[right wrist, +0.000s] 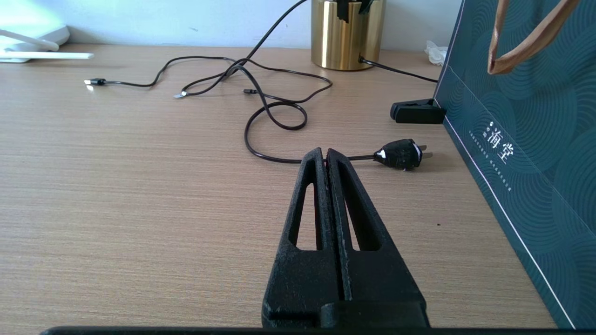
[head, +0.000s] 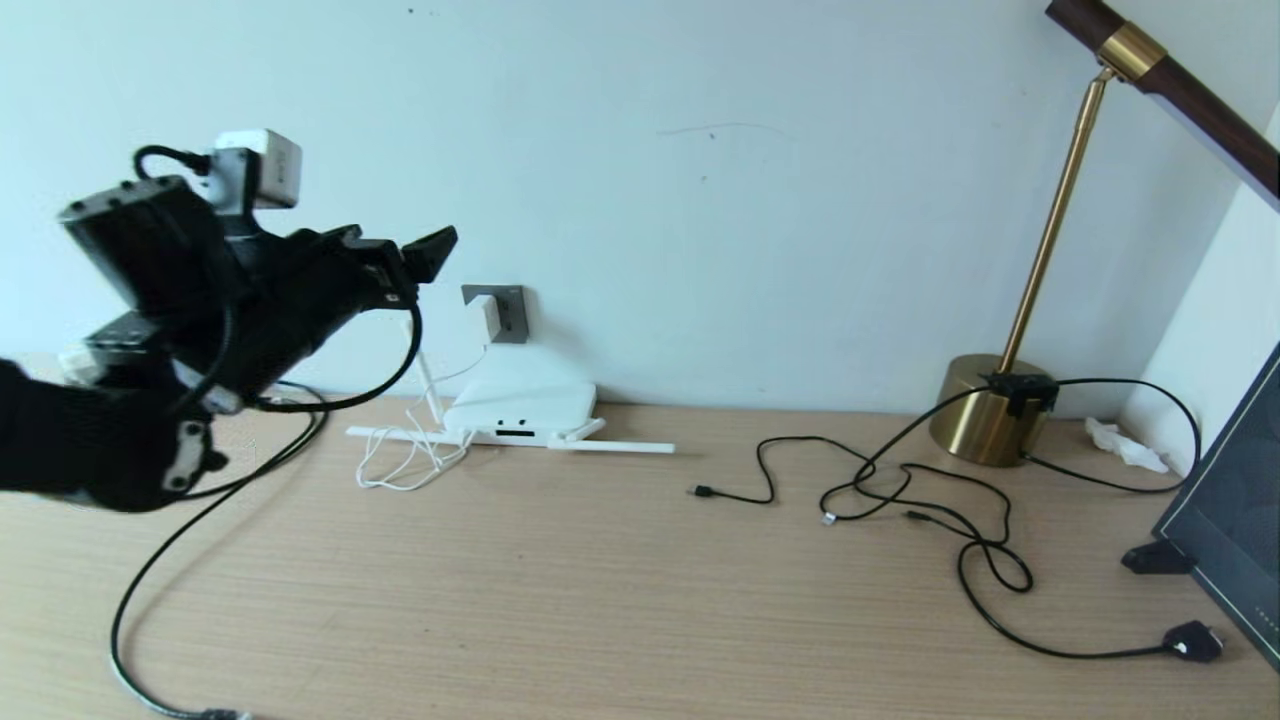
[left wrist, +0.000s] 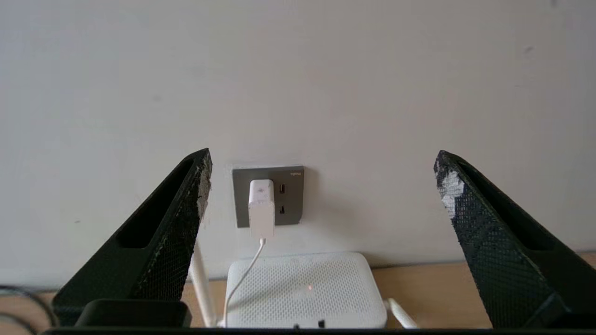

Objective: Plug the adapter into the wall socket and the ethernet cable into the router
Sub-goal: Pick up cable

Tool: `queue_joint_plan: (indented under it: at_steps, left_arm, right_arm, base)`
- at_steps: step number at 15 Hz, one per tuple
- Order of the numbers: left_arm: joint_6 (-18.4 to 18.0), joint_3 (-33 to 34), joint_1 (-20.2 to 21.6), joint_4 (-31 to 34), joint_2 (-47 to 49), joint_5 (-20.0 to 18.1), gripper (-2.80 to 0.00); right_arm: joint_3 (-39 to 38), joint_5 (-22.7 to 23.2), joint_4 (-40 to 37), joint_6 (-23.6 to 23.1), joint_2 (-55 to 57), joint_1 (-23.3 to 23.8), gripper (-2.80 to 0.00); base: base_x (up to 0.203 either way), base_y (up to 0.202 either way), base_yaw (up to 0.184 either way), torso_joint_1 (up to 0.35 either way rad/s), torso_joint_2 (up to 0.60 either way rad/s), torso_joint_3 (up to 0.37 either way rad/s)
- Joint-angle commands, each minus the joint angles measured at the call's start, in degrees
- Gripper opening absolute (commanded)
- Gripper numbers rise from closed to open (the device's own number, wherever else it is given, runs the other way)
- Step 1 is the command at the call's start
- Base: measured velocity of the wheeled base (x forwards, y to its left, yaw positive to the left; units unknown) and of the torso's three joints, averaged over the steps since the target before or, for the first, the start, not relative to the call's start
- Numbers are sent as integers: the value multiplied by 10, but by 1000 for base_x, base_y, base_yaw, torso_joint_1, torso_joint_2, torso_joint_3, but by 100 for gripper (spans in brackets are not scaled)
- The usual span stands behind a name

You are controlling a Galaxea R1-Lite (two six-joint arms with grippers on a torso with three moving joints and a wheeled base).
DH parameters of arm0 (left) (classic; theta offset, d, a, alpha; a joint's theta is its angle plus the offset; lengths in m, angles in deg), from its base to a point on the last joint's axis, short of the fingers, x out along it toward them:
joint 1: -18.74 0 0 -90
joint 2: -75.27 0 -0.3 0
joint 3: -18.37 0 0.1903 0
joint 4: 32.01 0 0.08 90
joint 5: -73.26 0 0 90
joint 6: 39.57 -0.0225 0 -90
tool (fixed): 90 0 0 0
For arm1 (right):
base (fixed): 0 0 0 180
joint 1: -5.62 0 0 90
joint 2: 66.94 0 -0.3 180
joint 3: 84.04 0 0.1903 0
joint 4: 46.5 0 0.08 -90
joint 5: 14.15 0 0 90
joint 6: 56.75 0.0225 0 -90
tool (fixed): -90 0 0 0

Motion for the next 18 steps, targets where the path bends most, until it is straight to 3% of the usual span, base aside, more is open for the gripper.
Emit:
queue_joint_plan:
  at_steps: [1, 4, 6, 7, 11, 13, 15, 18]
  left_arm:
    - [1, 90, 26, 35, -197, -2, 0]
    - [12, 207, 65, 137, -397, -13, 0]
    - [17, 267, 78, 244, -515, -19, 0]
    - [19, 287, 83, 307, -561, -20, -280]
    - [15, 307, 93, 503, -683, -17, -280]
    - [3, 305, 95, 599, -730, 23, -280]
    - [-14, 303, 96, 652, -751, 88, -280]
    - [-14, 329, 96, 650, -725, 102, -280]
  right_arm:
    - [-7, 0, 0, 0, 0, 0, -280]
    - [-7, 0, 0, 0, 0, 0, -280]
    - [-7, 0, 0, 0, 0, 0, -280]
    - [-7, 0, 0, 0, 0, 0, -280]
    - [-7, 0, 0, 0, 0, 0, -280]
    - [-7, 0, 0, 0, 0, 0, -280]
    - [-7, 0, 0, 0, 0, 0, -280]
    - [-7, 0, 0, 0, 0, 0, -280]
  base:
    - [0, 0, 0, 0, 0, 0]
    - [0, 0, 0, 0, 0, 0]
    - [0, 0, 0, 0, 0, 0]
    - [0, 0, 0, 0, 0, 0]
    - [0, 0, 0, 0, 0, 0]
    - [0, 0, 0, 0, 0, 0]
    - [0, 0, 0, 0, 0, 0]
    - [0, 0, 0, 0, 0, 0]
